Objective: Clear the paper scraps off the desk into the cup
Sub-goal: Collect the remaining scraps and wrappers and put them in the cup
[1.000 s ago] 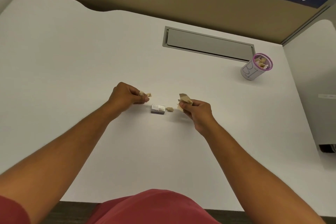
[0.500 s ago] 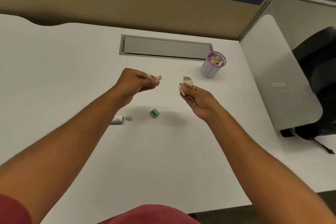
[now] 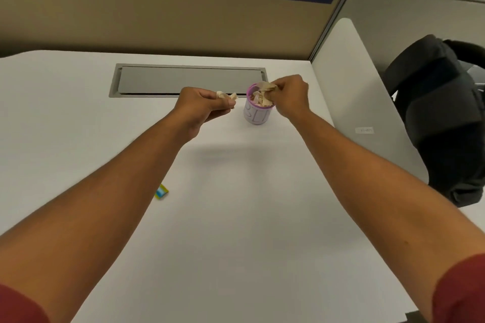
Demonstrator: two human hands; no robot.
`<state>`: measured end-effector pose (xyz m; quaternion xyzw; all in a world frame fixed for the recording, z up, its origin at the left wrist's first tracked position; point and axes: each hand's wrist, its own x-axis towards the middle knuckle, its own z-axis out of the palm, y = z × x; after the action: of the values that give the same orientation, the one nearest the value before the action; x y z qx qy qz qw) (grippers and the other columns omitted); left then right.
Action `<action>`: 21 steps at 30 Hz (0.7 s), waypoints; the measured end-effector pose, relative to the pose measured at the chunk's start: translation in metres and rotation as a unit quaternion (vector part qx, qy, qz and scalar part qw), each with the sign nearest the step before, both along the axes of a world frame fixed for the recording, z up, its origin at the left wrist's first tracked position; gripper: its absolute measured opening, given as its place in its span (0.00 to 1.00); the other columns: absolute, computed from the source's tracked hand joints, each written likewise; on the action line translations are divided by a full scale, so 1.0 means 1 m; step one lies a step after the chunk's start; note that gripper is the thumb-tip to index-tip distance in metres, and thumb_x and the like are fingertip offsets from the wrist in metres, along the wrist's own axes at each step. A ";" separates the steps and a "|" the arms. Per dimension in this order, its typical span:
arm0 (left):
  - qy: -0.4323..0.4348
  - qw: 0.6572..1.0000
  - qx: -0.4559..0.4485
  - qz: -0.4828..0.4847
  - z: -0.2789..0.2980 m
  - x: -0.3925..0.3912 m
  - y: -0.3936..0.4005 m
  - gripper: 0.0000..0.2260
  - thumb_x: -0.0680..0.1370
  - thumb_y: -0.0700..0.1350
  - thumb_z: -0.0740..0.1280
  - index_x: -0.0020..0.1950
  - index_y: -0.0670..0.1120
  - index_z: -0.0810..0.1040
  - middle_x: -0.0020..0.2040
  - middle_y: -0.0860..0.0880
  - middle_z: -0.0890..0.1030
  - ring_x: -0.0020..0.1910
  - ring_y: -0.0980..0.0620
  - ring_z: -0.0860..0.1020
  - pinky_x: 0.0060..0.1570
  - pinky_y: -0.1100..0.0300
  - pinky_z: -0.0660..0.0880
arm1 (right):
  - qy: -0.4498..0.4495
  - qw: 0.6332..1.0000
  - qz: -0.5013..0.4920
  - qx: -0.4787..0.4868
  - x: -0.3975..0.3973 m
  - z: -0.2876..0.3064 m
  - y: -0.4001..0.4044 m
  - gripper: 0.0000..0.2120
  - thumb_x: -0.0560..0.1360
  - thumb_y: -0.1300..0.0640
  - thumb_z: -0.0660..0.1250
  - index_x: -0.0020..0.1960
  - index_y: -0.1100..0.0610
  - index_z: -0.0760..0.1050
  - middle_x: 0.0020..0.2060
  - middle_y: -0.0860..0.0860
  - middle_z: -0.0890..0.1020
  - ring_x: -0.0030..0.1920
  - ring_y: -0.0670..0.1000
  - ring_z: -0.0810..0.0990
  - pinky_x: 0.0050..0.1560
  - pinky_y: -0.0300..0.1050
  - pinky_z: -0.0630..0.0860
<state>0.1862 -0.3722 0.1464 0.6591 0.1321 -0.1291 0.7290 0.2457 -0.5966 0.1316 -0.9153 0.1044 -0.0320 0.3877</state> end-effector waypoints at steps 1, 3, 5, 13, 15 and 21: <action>0.001 1.000 0.006 0.003 0.001 0.005 -0.006 0.08 0.71 0.34 0.80 0.49 0.36 0.87 0.53 0.39 0.87 0.48 0.46 0.89 0.50 0.61 0.84 | -0.008 0.998 0.028 -0.062 0.010 -0.004 0.000 0.08 0.76 0.59 0.74 0.53 0.60 0.87 0.47 0.57 0.87 0.43 0.52 0.83 0.41 0.42 0.78; 0.001 1.000 0.018 0.008 0.001 0.013 -0.015 0.06 0.71 0.34 0.80 0.46 0.37 0.87 0.52 0.39 0.87 0.49 0.45 0.89 0.48 0.62 0.84 | 0.005 0.983 0.082 -0.165 0.027 -0.013 0.003 0.08 0.76 0.59 0.72 0.52 0.60 0.87 0.47 0.58 0.87 0.44 0.55 0.83 0.41 0.45 0.78; 0.002 0.999 0.033 0.012 0.001 0.020 -0.020 0.06 0.71 0.35 0.80 0.46 0.38 0.87 0.51 0.39 0.87 0.47 0.45 0.89 0.47 0.63 0.84 | 0.039 0.960 0.132 -0.243 0.040 -0.023 0.005 0.11 0.74 0.57 0.73 0.55 0.60 0.85 0.50 0.59 0.85 0.48 0.59 0.84 0.43 0.46 0.78; -0.001 0.995 0.102 0.017 -0.006 0.030 -0.024 0.09 0.71 0.36 0.80 0.50 0.37 0.88 0.51 0.41 0.87 0.44 0.49 0.89 0.48 0.61 0.85 | 0.104 0.903 0.246 -0.336 0.063 -0.039 0.015 0.32 0.67 0.51 0.82 0.66 0.57 0.76 0.59 0.58 0.81 0.57 0.60 0.82 0.46 0.49 0.76; 0.007 0.994 0.111 0.020 -0.006 0.032 -0.029 0.09 0.71 0.36 0.80 0.49 0.37 0.87 0.51 0.41 0.87 0.45 0.48 0.89 0.50 0.58 0.85 | 0.091 0.906 0.254 -0.328 0.064 -0.034 0.013 0.31 0.66 0.52 0.82 0.65 0.58 0.77 0.58 0.58 0.81 0.53 0.59 0.82 0.45 0.48 0.76; 0.005 0.991 0.131 0.011 0.000 0.037 -0.042 0.05 0.72 0.37 0.79 0.45 0.40 0.87 0.51 0.41 0.87 0.47 0.44 0.88 0.55 0.53 0.85 | 0.069 0.930 0.225 -0.283 0.063 -0.004 -0.001 0.18 0.68 0.58 0.82 0.57 0.54 0.85 0.54 0.57 0.84 0.47 0.58 0.83 0.46 0.50 0.82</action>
<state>0.2236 -0.4139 0.1460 0.7467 0.1588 -0.1053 0.6373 0.3086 -0.5980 0.1272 -0.9864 -0.0914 0.0913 0.1013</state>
